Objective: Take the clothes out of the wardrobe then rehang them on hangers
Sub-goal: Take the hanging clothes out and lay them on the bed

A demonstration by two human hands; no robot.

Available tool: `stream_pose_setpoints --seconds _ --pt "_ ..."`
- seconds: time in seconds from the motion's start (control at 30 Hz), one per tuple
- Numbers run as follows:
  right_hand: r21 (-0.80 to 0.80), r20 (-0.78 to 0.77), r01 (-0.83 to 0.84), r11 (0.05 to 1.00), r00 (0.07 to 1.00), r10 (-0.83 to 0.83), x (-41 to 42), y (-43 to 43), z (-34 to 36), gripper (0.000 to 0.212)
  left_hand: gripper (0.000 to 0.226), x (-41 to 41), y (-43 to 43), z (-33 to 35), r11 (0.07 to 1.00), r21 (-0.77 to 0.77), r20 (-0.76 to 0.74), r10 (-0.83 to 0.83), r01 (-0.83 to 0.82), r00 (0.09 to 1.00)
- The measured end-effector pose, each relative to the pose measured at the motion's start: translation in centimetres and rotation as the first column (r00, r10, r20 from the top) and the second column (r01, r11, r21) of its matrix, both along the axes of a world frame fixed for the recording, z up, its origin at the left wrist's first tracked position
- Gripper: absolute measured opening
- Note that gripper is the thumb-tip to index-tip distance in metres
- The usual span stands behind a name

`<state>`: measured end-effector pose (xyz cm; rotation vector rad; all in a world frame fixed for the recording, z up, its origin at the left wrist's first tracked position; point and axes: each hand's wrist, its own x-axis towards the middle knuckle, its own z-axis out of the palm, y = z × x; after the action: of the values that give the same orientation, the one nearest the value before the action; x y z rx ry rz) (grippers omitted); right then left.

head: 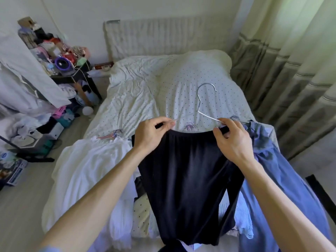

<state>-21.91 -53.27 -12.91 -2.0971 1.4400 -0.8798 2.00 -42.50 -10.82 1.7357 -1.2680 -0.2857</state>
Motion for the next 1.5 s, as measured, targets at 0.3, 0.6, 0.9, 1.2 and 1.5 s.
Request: stream_pose_setpoints --seconds 0.3,0.6,0.9,1.2,1.5 --pt "0.213 -0.221 -0.075 0.974 0.968 0.123 6.3 -16.0 -6.9 0.074 0.009 7.4 -19.7 -9.4 0.987 0.157 -0.039 0.046 -0.039 0.998" --pt "0.667 -0.517 0.033 0.744 0.740 0.430 5.6 -19.4 -24.9 0.083 0.012 10.9 -34.4 -27.2 0.877 0.471 0.067 0.070 -0.094 0.995" --pt "0.706 -0.581 0.048 0.707 0.610 0.539 4.5 -18.3 -36.5 0.080 0.042 11.8 -38.1 -41.9 0.543 0.828 0.189 -0.034 -0.141 0.981" --pt "0.677 -0.607 0.053 0.734 0.604 0.516 4.9 -16.6 -40.7 0.084 0.068 7.4 -25.3 -46.6 0.539 0.842 0.248 -0.353 -0.020 0.902" --pt "0.832 -0.440 0.076 0.549 0.693 0.571 4.8 -19.7 -34.3 0.068 0.066 6.9 -25.4 -40.4 -0.006 0.998 -0.060 -0.477 0.065 0.877"
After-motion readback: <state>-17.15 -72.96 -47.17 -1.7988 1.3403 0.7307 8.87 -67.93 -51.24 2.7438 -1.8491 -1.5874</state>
